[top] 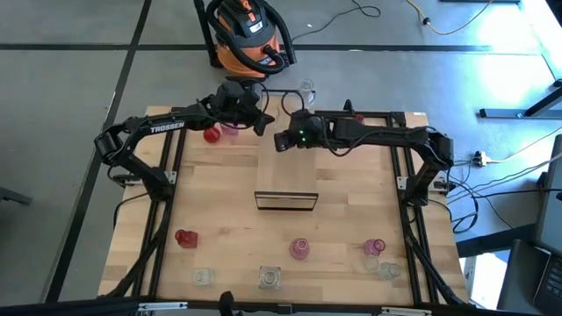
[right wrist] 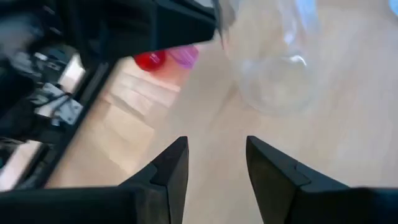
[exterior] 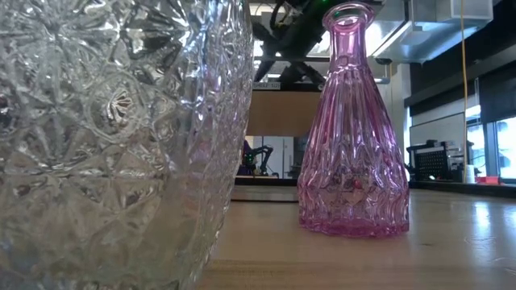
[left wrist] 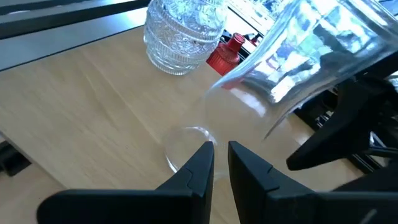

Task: Sort vases onto shelf
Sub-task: Put the transparent vase on the shelf aligned with the other transparent vase

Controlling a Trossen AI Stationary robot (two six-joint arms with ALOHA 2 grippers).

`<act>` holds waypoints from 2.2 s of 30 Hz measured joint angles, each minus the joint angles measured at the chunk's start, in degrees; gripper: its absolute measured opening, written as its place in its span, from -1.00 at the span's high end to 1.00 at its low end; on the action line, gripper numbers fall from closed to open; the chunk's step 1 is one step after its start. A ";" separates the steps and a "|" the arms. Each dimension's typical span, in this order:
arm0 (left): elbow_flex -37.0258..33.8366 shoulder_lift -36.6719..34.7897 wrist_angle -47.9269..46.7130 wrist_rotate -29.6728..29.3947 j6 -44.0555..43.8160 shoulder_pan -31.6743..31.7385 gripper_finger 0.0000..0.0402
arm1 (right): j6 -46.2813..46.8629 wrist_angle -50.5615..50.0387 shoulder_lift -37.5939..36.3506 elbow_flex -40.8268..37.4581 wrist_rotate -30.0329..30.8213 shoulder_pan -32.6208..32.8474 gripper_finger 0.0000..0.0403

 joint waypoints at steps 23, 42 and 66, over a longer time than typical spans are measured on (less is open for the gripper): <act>0.00 0.00 0.24 0.59 3.56 3.30 0.80 | 3.10 7.55 3.76 -0.09 11.26 -4.03 0.28; 0.00 8.96 9.09 4.87 1.51 5.79 0.80 | 3.48 9.91 3.76 -0.07 12.49 -4.39 0.28; 0.01 8.96 11.85 3.70 0.37 6.12 0.80 | 10.31 10.65 3.76 -0.02 6.25 -3.82 0.28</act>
